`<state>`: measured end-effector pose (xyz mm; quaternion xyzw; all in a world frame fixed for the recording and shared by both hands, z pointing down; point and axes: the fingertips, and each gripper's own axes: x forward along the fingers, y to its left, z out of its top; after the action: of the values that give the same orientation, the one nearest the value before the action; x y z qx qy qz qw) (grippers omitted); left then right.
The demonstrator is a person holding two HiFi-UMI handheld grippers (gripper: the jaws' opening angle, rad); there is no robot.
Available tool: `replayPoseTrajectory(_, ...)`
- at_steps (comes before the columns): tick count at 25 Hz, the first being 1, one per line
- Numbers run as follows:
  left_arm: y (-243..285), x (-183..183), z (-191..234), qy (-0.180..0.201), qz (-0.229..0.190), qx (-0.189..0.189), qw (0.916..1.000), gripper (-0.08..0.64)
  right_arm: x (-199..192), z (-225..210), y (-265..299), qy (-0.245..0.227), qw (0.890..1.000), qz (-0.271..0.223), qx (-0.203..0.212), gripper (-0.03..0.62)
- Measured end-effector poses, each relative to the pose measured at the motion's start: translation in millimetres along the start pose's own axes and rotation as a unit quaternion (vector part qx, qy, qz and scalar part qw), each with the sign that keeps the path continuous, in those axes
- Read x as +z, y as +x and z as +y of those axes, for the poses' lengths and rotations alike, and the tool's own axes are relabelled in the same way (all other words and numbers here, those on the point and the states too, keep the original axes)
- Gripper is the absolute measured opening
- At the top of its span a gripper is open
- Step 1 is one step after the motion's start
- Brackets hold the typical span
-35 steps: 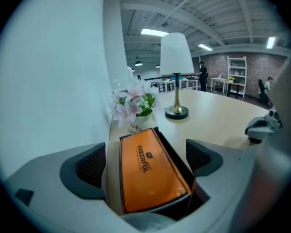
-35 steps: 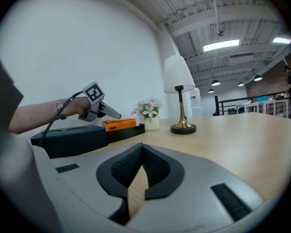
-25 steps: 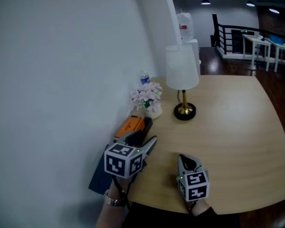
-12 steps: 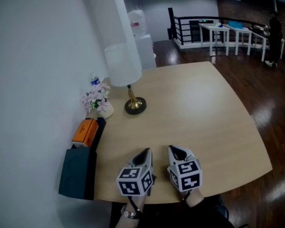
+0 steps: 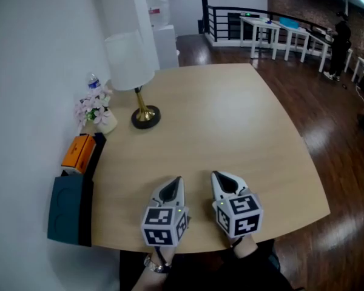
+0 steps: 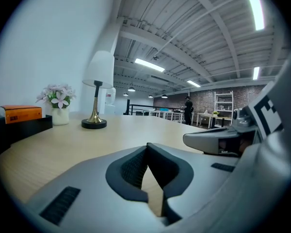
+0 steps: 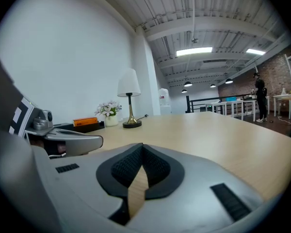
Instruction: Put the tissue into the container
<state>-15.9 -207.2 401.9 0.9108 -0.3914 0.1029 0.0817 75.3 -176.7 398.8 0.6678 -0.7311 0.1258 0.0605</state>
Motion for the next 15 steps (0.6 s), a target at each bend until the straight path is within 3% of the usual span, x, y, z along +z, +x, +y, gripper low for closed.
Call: replayPoseTrajectory(15,-2.5,0.7,0.3,-0.006,0.002,0.008,1.0000,0.003,2.3,3.2,-3.5,-0.004,1.000,-0.001,0.006,0.000)
